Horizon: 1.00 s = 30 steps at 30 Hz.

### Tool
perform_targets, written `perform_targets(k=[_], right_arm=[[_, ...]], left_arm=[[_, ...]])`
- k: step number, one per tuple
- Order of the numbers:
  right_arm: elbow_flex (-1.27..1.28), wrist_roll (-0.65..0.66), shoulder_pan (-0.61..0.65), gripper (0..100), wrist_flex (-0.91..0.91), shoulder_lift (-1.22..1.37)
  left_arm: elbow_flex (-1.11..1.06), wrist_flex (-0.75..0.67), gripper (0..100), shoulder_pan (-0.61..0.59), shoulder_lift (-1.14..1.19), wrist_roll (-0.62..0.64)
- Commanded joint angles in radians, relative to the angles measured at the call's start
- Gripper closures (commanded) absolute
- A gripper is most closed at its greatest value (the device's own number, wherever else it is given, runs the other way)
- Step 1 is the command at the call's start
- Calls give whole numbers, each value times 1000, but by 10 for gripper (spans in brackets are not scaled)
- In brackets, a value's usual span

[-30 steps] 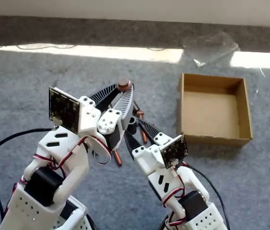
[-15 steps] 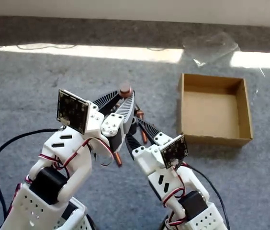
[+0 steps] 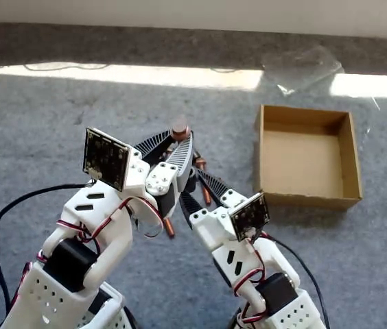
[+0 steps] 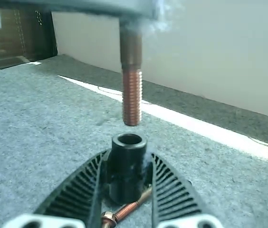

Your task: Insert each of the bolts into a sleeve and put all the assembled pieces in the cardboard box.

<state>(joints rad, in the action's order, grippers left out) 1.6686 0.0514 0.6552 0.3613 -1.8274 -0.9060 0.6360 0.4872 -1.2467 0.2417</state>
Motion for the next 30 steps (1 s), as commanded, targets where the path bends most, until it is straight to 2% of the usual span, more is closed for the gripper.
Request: perform_targets(k=[1,8,17,30], right_arm=[[70,-2,-21,995,-5,-8],[70,-2,-21,995,-5,-8],[70,-2,-21,995,-5,-8],[70,-2,-21,995,-5,-8]], left_arm=[[10,3,995,15,-21,8],[10,41,995,61,-21,8],[10,41,995,61,-16,6],[10,35,995,12,-13,5]])
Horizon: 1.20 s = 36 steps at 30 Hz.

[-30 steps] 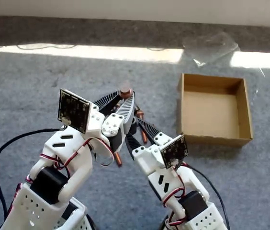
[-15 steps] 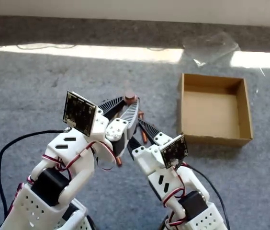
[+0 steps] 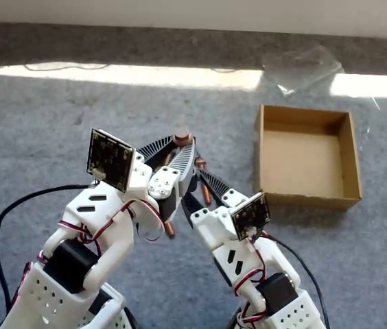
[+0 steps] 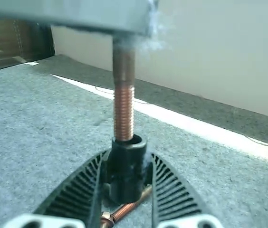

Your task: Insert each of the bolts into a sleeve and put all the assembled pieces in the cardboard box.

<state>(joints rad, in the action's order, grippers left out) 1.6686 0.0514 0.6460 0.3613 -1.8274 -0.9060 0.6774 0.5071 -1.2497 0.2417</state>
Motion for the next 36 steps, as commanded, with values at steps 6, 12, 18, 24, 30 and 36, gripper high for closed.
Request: perform_targets(k=[6,12,18,24,30,36], right_arm=[[71,-2,-12,995,-5,-8],[71,-2,-12,995,-5,-8],[71,-2,-12,995,-5,-8],[71,-2,-12,995,-5,-8],[71,-2,-12,995,-5,-8],[71,-2,-12,995,-5,-8]], left_arm=[[-10,-12,995,-8,-10,5],[-97,-129,995,-7,-10,-41],[-96,-129,995,-5,-18,-49],[-97,-127,995,-5,-18,-49],[-99,-72,995,-5,-18,-49],[-139,-69,995,-5,-19,-49]])
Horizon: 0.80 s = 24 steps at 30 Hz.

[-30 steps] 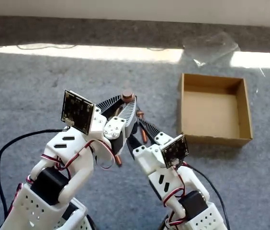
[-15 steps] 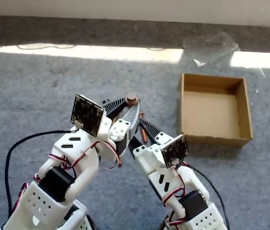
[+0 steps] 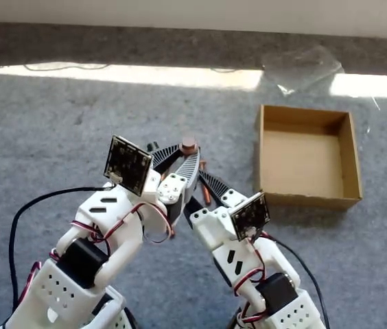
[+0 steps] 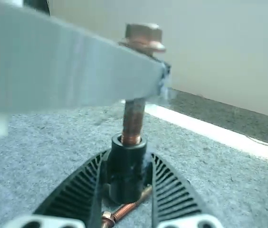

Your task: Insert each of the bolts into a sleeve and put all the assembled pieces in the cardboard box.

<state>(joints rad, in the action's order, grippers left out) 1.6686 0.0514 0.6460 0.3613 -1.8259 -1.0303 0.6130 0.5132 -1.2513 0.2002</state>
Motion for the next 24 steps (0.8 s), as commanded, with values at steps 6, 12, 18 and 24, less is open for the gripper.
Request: perform_targets(k=[6,12,18,24], right_arm=[[71,-2,-12,995,-5,-10],[70,-2,-12,995,-5,-10],[68,-2,-12,995,-5,-10],[68,-2,-12,995,-5,-10]], left_arm=[[-44,-2,995,-12,-18,-8],[-58,-2,995,-12,-18,-8],[-59,-2,995,-12,-18,-12],[-56,-5,995,-13,-18,-14]])
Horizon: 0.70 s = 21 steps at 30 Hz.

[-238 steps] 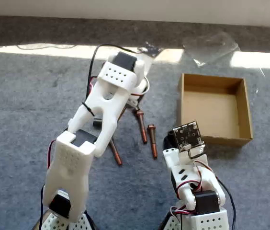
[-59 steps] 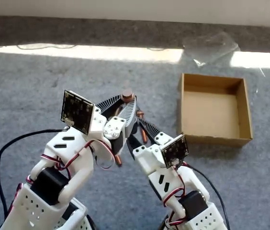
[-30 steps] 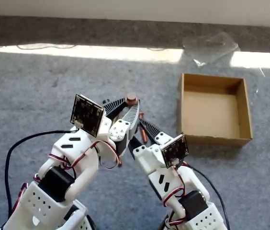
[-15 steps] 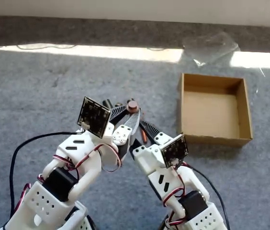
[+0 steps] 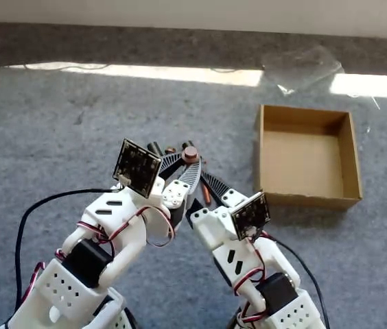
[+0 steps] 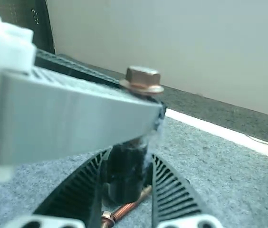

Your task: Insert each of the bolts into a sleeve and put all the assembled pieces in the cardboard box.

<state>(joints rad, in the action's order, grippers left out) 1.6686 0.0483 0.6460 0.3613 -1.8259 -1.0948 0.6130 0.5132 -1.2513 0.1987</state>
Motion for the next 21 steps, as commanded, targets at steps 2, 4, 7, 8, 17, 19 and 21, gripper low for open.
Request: perform_targets(k=[2,4,7,8,17,19,21], right_arm=[[68,2,-12,995,-5,-10],[68,2,-12,995,-5,-10],[68,2,-12,995,-5,-10],[68,2,-12,995,-5,-10],[68,2,-12,995,-5,-10],[68,2,-12,995,-5,-10],[68,2,-12,995,-5,-10]], left_arm=[[7,-3,995,-13,-18,-12],[7,-2,995,-13,-18,-14],[7,-2,995,-13,-18,-14],[7,-2,995,-13,-18,-14],[-12,2,811,-13,-18,-11],[-21,-5,772,-13,-18,-11],[-22,-5,751,-13,-18,-12]])
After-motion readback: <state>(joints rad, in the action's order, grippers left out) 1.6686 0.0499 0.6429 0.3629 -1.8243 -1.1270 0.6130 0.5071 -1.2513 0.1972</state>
